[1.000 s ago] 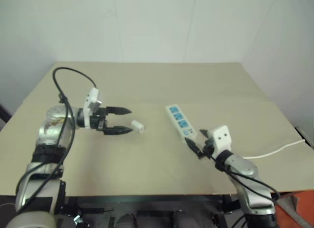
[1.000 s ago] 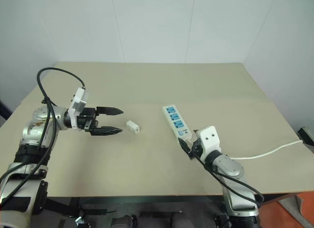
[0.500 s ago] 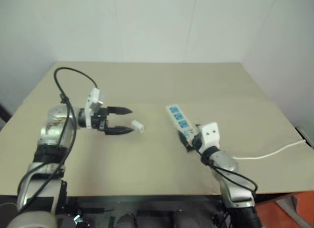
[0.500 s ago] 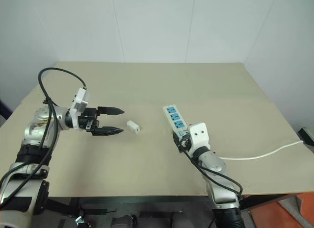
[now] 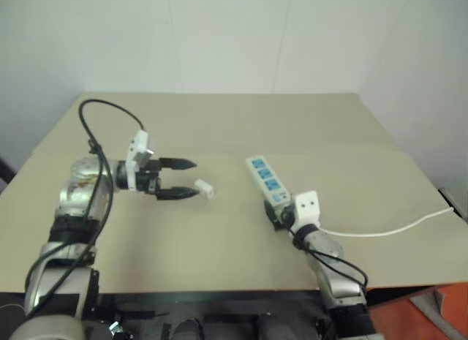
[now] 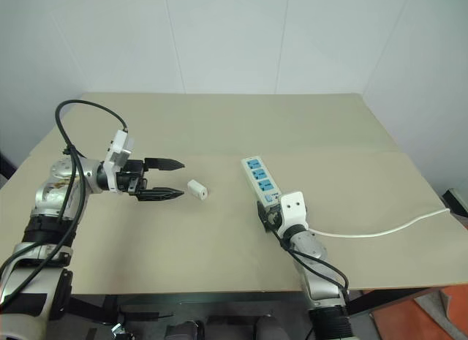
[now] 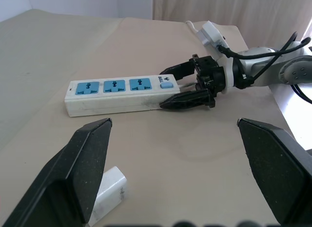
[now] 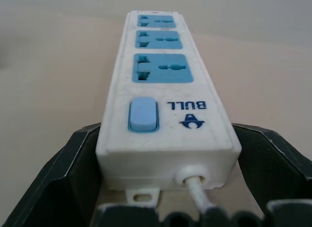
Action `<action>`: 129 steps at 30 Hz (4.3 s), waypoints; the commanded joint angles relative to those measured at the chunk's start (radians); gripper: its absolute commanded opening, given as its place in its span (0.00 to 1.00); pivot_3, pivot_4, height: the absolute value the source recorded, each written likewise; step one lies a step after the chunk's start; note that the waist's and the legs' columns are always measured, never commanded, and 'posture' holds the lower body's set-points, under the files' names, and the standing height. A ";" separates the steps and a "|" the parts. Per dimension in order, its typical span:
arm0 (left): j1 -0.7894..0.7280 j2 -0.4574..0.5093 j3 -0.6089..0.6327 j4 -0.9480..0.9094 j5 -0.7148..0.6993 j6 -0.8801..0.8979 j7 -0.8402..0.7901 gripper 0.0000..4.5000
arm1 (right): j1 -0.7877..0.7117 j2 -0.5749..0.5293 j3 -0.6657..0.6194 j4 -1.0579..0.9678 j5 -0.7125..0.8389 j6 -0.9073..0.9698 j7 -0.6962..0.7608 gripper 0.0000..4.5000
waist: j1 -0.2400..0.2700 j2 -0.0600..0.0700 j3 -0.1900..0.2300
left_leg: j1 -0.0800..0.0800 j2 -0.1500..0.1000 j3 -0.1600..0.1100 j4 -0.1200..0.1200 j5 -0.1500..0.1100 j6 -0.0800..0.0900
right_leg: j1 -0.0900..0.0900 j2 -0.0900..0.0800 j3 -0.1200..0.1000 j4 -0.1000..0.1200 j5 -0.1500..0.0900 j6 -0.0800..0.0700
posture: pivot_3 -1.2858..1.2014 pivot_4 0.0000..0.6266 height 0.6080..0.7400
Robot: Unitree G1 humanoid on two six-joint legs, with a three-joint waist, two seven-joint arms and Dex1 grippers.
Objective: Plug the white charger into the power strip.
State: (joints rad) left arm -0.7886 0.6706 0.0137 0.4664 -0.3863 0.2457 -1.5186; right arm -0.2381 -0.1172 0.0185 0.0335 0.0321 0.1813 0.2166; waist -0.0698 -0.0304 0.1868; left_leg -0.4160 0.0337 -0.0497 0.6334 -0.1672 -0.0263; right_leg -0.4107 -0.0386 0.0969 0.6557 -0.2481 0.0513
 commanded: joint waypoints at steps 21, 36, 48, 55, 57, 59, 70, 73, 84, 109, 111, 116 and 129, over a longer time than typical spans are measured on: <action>-0.321 -0.014 -0.125 0.218 0.134 -0.184 -0.087 1.00 | 0.089 -0.275 -0.059 0.032 0.134 -0.151 0.370 0.76 | 0.022 -0.001 -0.001 | 0.000 -0.001 0.000 0.000 0.000 0.000 | 0.003 0.000 -0.001 -0.003 0.000 0.001 | 0.52 0.24 1.00; -0.882 -0.249 -0.735 0.832 0.439 -0.798 -0.096 1.00 | 0.019 -0.637 -0.114 0.256 0.375 -0.181 1.059 0.76 | 0.009 -0.003 0.002 | -0.006 -0.002 0.000 0.000 -0.001 0.001 | 0.002 -0.001 0.000 -0.012 0.001 0.004 | 0.52 0.24 1.00; -0.942 -0.379 -0.826 0.895 0.789 -0.941 -0.057 1.00 | -0.030 -0.606 -0.026 0.124 0.374 -0.183 1.209 0.76 | 0.000 -0.003 0.008 | -0.008 -0.003 0.000 0.003 -0.001 0.001 | 0.000 -0.001 0.001 -0.009 0.001 0.005 | 0.52 0.24 1.00; -0.927 -0.436 -0.853 0.901 0.975 -0.966 0.088 1.00 | -0.080 -0.552 0.040 0.084 0.350 -0.159 1.179 0.76 | 0.002 -0.003 0.009 | -0.011 -0.004 0.000 0.003 -0.001 0.001 | -0.003 -0.001 0.002 -0.008 0.002 0.005 | 0.52 0.24 1.00; -0.923 -0.449 -0.855 0.905 1.013 -0.955 0.122 1.00 | -0.091 -0.536 0.055 0.082 0.340 -0.156 1.165 0.76 | 0.003 -0.003 0.009 | -0.011 -0.004 0.000 0.003 -0.001 0.001 | -0.003 -0.001 0.001 -0.008 0.002 0.005 | 0.52 0.24 1.00; -0.919 -0.461 -0.856 0.910 1.044 -0.941 0.141 1.00 | -0.099 -0.521 0.070 0.082 0.326 -0.162 1.153 0.76 | 0.002 -0.003 0.009 | -0.012 -0.004 0.000 0.003 -0.001 0.001 | -0.004 -0.001 0.002 -0.008 0.002 0.005 | 0.52 0.24 1.00; -0.877 -0.491 -0.768 0.926 1.045 -0.814 0.035 1.00 | -0.127 -0.473 0.101 0.100 0.279 -0.176 1.106 0.76 | 0.001 -0.003 0.009 | -0.016 -0.004 0.000 0.004 -0.001 0.001 | -0.010 -0.001 0.002 -0.005 0.002 0.005 | 0.52 0.24 1.00; -0.871 -0.487 -0.787 0.921 1.089 -0.807 0.077 1.00 | -0.127 -0.462 0.099 0.105 0.265 -0.186 1.090 0.76 | 0.001 -0.003 0.009 | -0.016 -0.004 0.000 0.004 0.000 0.001 | -0.010 -0.001 0.002 -0.004 0.002 0.005 | 0.52 0.24 1.00; -0.827 -0.483 -0.783 0.924 1.135 -0.759 0.115 1.00 | -0.119 -0.449 0.097 0.101 0.243 -0.197 1.064 0.76 | 0.001 -0.003 0.009 | -0.014 -0.004 -0.001 0.006 0.000 0.001 | -0.010 -0.001 0.002 0.001 0.001 0.005 | 0.52 0.24 1.00; -0.766 -0.506 -0.789 0.928 1.207 -0.718 0.183 1.00 | -0.092 -0.465 0.104 0.074 0.225 -0.191 1.045 0.76 | 0.002 -0.003 0.009 | -0.014 -0.004 -0.001 0.007 0.000 0.001 | -0.010 -0.001 0.002 0.003 0.002 0.005 | 0.52 0.24 1.00; -0.764 -0.507 -0.786 0.930 1.209 -0.708 0.180 1.00 | -0.097 -0.465 0.104 0.079 0.223 -0.190 1.043 0.76 | 0.001 -0.003 0.009 | -0.014 -0.004 -0.001 0.007 0.000 0.001 | -0.010 -0.001 0.002 0.003 0.002 0.005 | 0.52 0.24 1.00; -0.758 -0.511 -0.784 0.931 1.223 -0.690 0.207 0.91 | -0.098 -0.466 0.105 0.082 0.218 -0.192 1.041 0.76 | 0.001 -0.003 0.009 | -0.014 -0.004 -0.001 0.008 0.000 0.001 | -0.010 -0.001 0.002 0.003 0.002 0.005 | 0.52 0.24 1.00; -0.746 -0.516 -0.792 0.932 1.243 -0.674 0.240 0.22 | -0.086 -0.477 0.101 0.071 0.214 -0.188 1.037 0.76 | 0.003 -0.003 0.009 | -0.014 -0.005 -0.001 0.009 0.000 0.001 | -0.010 -0.001 0.002 0.005 0.002 0.005 | 0.52 0.24 1.00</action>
State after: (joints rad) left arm -1.5263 0.1548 -0.7693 1.3978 0.8451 -0.4325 -1.2940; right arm -0.3288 -0.5793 0.1273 0.1390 0.2396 0.0087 1.2552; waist -0.0669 -0.0334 0.1961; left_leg -0.4298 0.0292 -0.0508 0.6425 -0.1676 -0.0253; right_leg -0.4206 -0.0398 0.0989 0.6611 -0.2466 0.0560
